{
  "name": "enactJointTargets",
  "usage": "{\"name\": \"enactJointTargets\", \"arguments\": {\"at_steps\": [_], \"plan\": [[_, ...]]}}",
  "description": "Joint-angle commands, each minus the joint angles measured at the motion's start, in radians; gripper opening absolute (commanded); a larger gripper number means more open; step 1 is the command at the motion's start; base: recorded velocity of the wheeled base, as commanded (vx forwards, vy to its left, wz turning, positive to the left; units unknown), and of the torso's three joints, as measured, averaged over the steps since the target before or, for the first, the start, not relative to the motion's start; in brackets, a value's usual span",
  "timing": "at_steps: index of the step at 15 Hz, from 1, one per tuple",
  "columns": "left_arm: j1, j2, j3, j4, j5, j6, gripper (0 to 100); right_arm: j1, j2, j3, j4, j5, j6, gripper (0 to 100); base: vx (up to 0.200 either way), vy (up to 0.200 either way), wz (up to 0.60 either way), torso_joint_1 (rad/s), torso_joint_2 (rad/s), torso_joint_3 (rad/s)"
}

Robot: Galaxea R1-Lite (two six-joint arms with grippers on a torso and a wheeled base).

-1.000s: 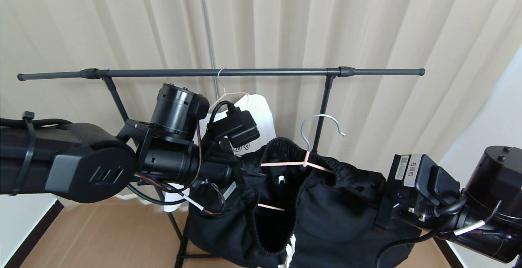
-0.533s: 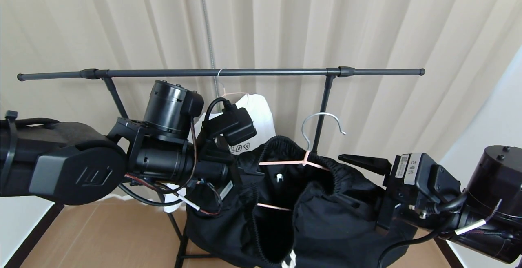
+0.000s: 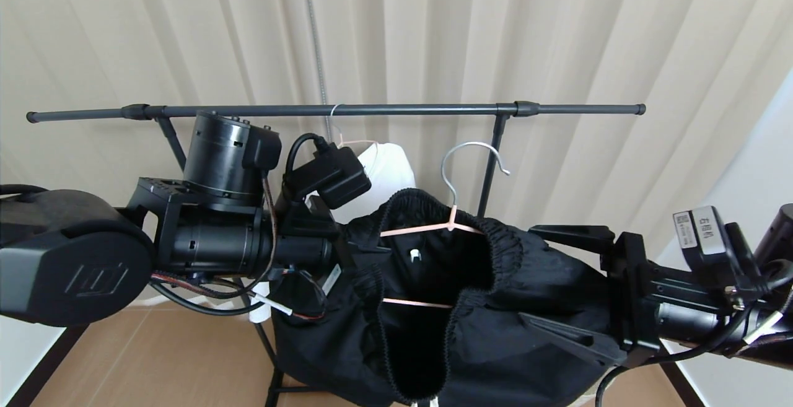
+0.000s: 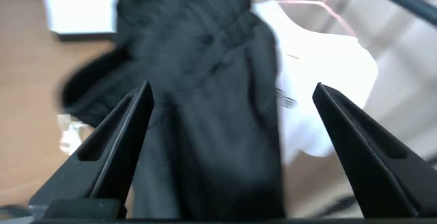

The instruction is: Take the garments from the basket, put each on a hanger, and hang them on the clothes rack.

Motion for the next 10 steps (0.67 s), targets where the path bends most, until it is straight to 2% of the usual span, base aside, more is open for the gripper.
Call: {"name": "enactJointTargets", "arguments": {"at_steps": [1, 3, 5, 9, 10], "plan": [[0.002, -0.023, 0.029, -0.029, 0.010, -0.021, 0, -0.061, -0.026, -0.005, -0.003, 0.054, 0.037, 100, 0.000, 0.000, 0.00, 0.000, 0.00, 0.000], [0.004, -0.035, 0.040, -0.046, 0.010, -0.050, 0, -0.085, -0.024, -0.011, -0.006, 0.077, 0.046, 100, 0.000, 0.000, 0.00, 0.000, 0.00, 0.000], [0.018, -0.058, 0.053, -0.046, 0.010, -0.064, 0, -0.153, -0.012, -0.018, -0.006, 0.122, 0.045, 100, 0.000, 0.000, 0.00, 0.000, 0.00, 0.000], [0.079, -0.089, 0.060, -0.046, 0.009, -0.069, 0, -0.247, 0.079, -0.038, -0.011, 0.123, 0.011, 100, 0.000, 0.000, 0.00, 0.000, 0.00, 0.000], [0.088, -0.092, 0.060, -0.047, 0.009, -0.083, 0, -0.248, 0.089, -0.040, -0.011, 0.123, 0.002, 100, 0.000, 0.000, 0.00, 0.000, 0.00, 0.000]]}}
